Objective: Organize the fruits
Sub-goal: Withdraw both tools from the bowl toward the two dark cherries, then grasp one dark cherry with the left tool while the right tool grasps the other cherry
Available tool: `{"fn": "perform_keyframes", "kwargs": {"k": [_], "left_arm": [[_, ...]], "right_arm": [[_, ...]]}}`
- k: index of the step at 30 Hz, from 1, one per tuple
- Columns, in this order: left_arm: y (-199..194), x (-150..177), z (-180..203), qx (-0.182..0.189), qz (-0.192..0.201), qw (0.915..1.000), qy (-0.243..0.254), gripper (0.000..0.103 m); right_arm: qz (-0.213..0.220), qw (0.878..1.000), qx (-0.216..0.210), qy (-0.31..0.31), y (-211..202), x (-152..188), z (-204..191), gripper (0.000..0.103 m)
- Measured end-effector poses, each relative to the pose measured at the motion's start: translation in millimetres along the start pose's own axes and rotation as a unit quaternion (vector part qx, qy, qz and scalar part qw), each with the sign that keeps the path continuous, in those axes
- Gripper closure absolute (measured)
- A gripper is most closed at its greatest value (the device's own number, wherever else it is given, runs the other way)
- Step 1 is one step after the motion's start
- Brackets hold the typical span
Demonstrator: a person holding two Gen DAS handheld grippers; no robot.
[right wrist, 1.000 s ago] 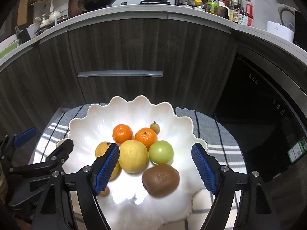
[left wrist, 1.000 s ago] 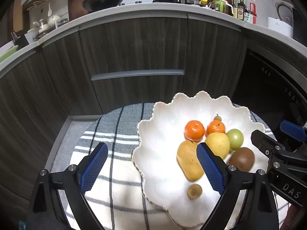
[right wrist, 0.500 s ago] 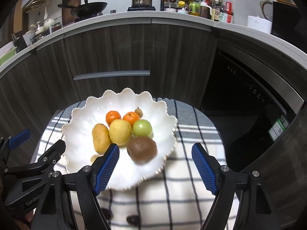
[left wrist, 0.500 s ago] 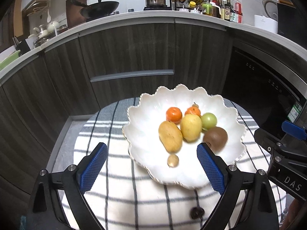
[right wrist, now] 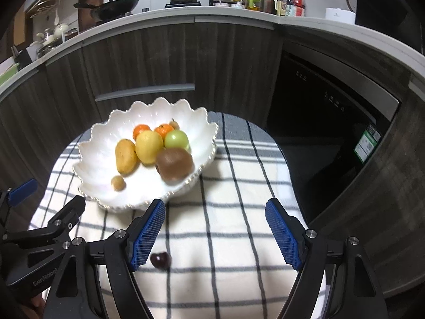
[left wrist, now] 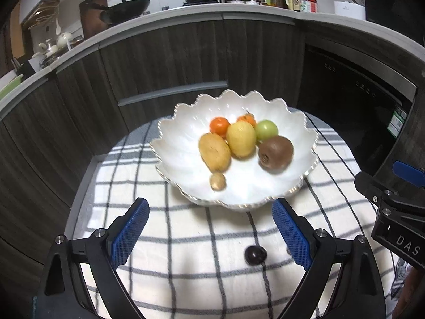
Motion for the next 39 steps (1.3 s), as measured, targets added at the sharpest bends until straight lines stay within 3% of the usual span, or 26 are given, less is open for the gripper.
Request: {"fn": "perform_keyframes", "kwargs": {"k": [4,11,17,30,32,39], "left_arm": [[7,16,6,0.005,-0.013,0.9999,0.005,0.011],[29,45,18,0.014,-0.049,0.9986,0.016,0.030],[41,63,24,0.016,-0.066,0.9973,0.028,0.039],[60,84,34,0.019,-0.093,0.9943,0.048,0.053],[62,87,35,0.021,-0.099,0.9936,0.049,0.062],[66,93,39,0.031,-0.101,0.9931,0.052,0.073]], "right_arm": [[-0.002,1.000,0.003,0.003,1,14,3,0.024],[-0.007,1.000,0.010,-0.003,7,33,4,0.024],[-0.022,1.000,0.001,0.006,21,49,4,0.024],[-0.037,0.999,-0.008,0.013,33,62,3,0.024],[-0.038,0.999,-0.008,0.013,34,62,3,0.024],[-0.043,0.999,-0.010,0.012,36,64,1,0.024]]}}
Point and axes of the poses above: each gripper's, at about its wrist camera, not at the fingertips, and y roughly the way its jaws point, z to its right, x to its underside, the point moved 10 cm from there along y, roughly the way its jaws point, and after that the axes turned 13 degrees about -y, right-handed, at the moved point
